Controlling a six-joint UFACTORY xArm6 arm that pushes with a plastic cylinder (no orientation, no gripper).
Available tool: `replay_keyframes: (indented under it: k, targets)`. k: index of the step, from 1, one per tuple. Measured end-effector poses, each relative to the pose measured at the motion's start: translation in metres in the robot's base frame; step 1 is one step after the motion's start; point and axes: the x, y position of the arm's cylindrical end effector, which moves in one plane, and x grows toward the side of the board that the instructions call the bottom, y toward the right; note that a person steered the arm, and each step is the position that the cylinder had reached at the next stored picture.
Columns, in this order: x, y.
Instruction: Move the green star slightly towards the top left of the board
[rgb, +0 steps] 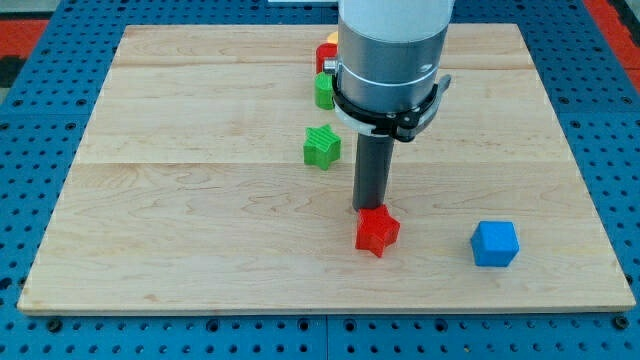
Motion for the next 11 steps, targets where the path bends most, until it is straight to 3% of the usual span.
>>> replay_keyframes:
  k: [1,2,4,8,9,10,11]
  targets:
    - [0.012,0.000]
    - [-0.022,-0.025]
    - [-0.149,-0.033]
    - [-0.132,-0.025]
    - [-0.146,-0.024]
    - [-0.143,-0.076]
    - [-0.113,-0.125]
